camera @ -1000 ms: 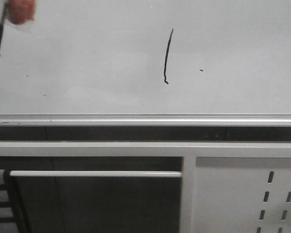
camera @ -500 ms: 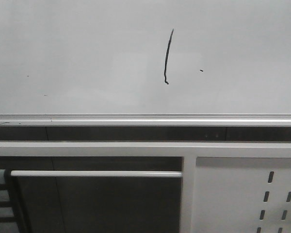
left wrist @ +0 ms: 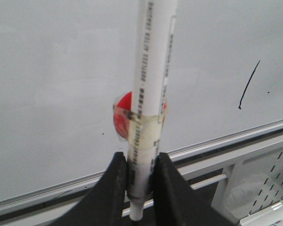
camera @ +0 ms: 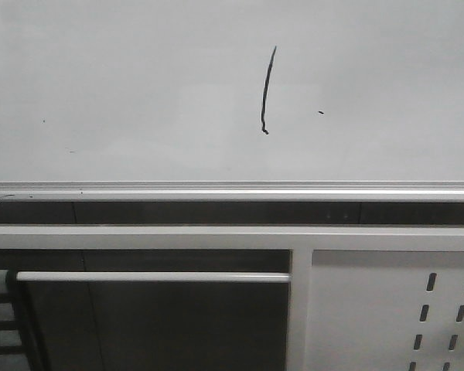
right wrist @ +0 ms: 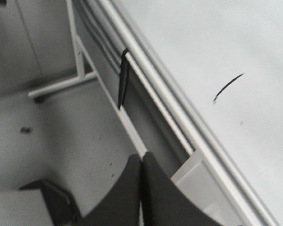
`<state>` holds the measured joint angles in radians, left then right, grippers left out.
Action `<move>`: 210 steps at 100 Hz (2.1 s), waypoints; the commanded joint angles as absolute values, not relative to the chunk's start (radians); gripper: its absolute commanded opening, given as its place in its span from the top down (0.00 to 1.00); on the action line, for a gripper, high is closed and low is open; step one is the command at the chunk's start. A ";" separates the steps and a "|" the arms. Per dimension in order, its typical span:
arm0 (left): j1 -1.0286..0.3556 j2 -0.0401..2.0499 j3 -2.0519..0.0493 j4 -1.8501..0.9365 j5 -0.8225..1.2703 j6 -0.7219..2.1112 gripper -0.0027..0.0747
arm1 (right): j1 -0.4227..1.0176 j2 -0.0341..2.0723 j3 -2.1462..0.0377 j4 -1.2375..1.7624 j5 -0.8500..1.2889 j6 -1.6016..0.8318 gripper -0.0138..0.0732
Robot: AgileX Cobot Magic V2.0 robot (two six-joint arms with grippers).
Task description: Write number 1 on whiteboard
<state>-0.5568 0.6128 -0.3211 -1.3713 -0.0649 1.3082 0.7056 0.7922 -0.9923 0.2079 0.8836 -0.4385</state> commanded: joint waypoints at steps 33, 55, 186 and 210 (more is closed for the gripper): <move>-0.557 0.614 -0.314 -1.380 -0.085 1.299 0.99 | 0.701 0.749 -0.925 0.193 0.643 -0.385 0.91; -0.557 0.639 -0.314 -1.380 -0.103 1.299 0.99 | 0.701 0.749 -0.921 0.201 0.612 -0.385 0.91; -0.990 1.246 -0.442 -0.790 -0.836 0.424 0.99 | 0.701 0.749 -0.921 0.205 0.605 -0.385 0.91; -0.990 1.290 -0.442 -0.744 -0.928 0.335 0.99 | 0.701 0.749 -0.921 0.205 0.608 -0.385 0.91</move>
<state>-0.9813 1.2931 -0.4099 -0.7995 -0.8125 0.3877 0.7056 0.7602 -0.8964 0.1962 0.6798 -0.3852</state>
